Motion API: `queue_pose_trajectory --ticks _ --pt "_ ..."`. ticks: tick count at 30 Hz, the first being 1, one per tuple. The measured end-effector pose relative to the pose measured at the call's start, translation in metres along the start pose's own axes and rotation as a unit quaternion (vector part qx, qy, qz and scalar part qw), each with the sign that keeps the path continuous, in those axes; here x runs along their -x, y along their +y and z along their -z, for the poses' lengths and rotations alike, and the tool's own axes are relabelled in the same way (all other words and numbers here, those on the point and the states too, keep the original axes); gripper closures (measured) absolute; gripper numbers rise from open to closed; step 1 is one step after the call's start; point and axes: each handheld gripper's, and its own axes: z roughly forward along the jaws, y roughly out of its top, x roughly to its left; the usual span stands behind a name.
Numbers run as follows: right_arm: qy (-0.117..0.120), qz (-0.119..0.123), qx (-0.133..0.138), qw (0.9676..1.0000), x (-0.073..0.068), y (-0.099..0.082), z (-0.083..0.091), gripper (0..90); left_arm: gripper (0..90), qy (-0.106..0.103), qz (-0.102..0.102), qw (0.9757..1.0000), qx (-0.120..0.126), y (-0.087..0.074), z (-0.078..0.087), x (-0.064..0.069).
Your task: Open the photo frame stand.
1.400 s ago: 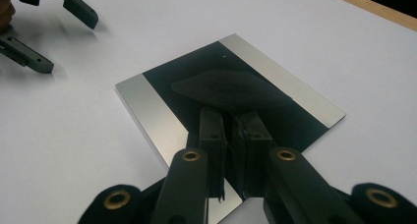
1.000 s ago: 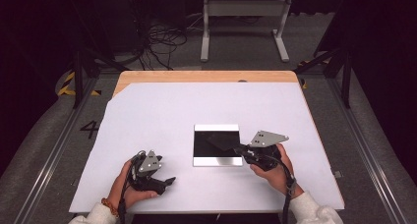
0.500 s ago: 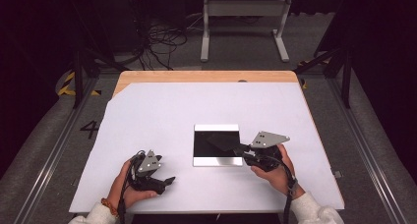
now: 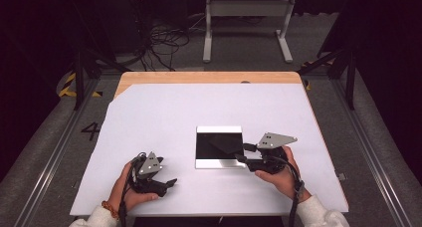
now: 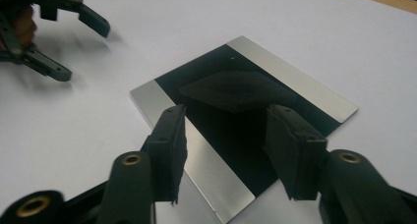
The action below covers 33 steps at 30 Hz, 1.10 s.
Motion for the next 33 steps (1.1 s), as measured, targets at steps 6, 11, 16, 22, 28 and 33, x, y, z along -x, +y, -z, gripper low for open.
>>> queue_pose_trajectory --ticks 6,11,16,22,28,33 --pt "0.026 -0.039 0.014 0.9988 0.003 0.0 -0.003 35.3 15.0 0.0 -0.003 1.0 -0.002 0.0 -0.001 0.001" --pt "0.048 -0.101 0.032 0.9932 0.013 -0.001 -0.007 32.0 15.0 -0.001 -0.003 1.0 -0.004 0.001 -0.002 0.001" --pt "0.051 -0.157 0.039 0.9855 0.022 -0.004 -0.014 33.5 14.9 -0.002 -0.004 1.0 -0.004 0.001 -0.003 0.001" --pt "0.064 -0.198 0.041 0.9773 0.025 -0.006 -0.025 34.8 14.9 -0.004 -0.003 1.0 -0.006 0.002 -0.005 0.002" --pt "0.071 -0.231 0.043 0.9695 0.03 -0.006 -0.03 38.9 14.9 -0.005 -0.005 1.0 -0.004 0.003 -0.005 0.002" --pt "0.07 -0.247 0.038 0.9657 0.033 -0.007 -0.03 43.5 14.8 -0.007 -0.002 1.0 -0.003 0.004 -0.007 0.002"
